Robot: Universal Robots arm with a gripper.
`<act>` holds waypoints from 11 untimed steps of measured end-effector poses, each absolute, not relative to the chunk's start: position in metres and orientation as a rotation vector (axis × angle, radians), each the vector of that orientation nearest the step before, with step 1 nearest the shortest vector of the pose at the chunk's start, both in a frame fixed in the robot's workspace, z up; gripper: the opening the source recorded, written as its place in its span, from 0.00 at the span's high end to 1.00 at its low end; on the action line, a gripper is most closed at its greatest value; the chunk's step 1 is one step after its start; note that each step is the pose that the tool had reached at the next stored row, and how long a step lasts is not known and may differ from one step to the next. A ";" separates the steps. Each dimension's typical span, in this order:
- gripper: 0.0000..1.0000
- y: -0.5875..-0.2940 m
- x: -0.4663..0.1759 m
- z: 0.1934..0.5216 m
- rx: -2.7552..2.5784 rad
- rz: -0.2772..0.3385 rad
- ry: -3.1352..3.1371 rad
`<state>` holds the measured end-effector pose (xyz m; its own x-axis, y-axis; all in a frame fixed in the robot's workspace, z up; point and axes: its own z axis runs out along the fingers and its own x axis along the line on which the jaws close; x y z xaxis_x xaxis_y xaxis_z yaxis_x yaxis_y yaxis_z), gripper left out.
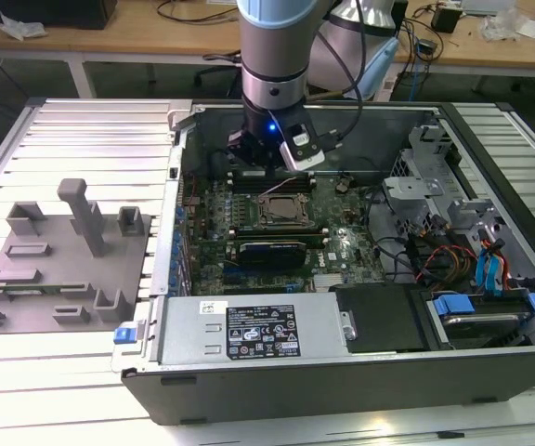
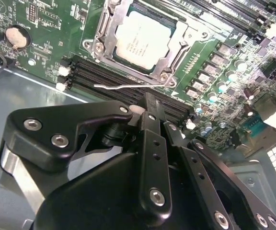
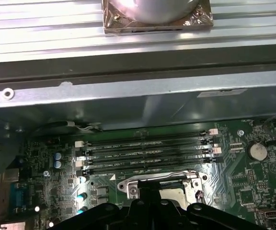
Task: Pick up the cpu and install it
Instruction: 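Install the first cpu locking lever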
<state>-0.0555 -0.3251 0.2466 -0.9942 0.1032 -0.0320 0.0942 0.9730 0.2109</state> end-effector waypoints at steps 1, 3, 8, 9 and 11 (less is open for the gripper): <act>0.89 -0.325 -0.055 0.246 0.165 0.319 3.077; 0.89 -0.325 -0.055 0.245 0.174 0.308 3.077; 0.89 -0.325 -0.050 0.239 0.223 0.290 3.074; 0.89 -0.325 -0.048 0.237 0.239 0.290 3.072; 0.89 -0.325 -0.046 0.233 0.300 0.288 3.064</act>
<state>-0.0462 -0.3246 0.2327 -0.9799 0.1969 -0.0314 0.1876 0.9639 0.1891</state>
